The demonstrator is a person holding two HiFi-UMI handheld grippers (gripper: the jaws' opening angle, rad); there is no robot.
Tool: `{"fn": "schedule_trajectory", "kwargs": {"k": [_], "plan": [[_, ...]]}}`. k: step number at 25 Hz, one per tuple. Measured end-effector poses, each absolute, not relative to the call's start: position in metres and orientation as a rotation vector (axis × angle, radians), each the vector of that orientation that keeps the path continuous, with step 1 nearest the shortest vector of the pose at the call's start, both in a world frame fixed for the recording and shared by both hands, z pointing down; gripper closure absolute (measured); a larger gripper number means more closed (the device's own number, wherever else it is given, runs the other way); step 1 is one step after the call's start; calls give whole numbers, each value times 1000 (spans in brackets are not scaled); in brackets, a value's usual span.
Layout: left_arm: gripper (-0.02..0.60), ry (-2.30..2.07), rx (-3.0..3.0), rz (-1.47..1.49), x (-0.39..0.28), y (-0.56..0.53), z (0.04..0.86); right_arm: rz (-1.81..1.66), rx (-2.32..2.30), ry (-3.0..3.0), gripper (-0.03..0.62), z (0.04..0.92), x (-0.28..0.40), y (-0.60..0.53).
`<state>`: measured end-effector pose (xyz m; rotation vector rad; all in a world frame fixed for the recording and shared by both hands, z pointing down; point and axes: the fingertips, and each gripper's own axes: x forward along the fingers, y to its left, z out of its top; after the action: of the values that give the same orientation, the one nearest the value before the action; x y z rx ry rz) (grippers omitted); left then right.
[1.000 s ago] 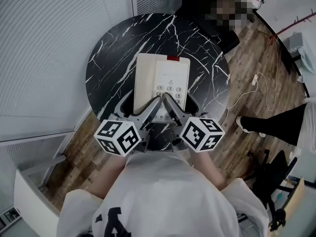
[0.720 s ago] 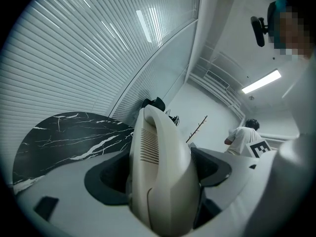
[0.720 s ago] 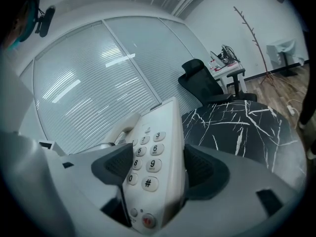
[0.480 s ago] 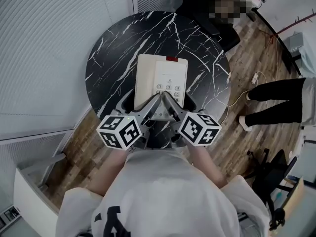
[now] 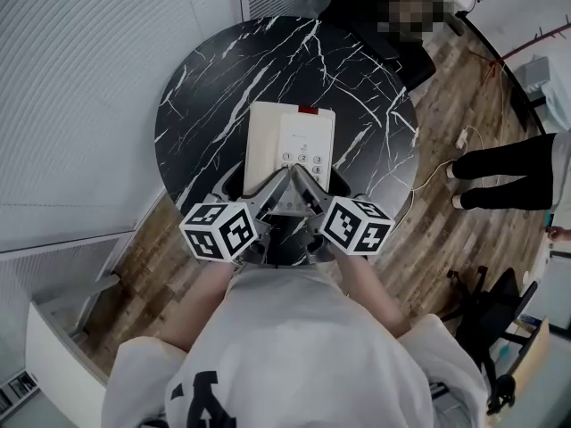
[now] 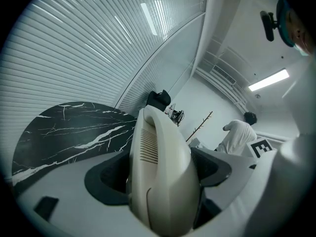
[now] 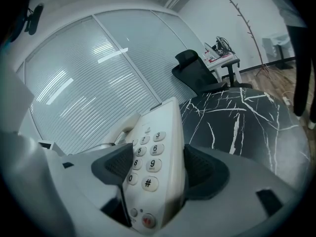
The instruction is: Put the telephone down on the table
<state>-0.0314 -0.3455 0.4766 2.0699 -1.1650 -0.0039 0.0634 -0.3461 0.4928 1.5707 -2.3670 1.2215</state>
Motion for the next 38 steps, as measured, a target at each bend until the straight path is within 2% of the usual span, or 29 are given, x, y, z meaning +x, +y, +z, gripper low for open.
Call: {"fn": "schedule_trajectory", "kwargs": {"k": [38], "plan": [[189,-1141,1886,165,-27,-347,568,1433,1507,-2146,258,583,67,-346]]}}
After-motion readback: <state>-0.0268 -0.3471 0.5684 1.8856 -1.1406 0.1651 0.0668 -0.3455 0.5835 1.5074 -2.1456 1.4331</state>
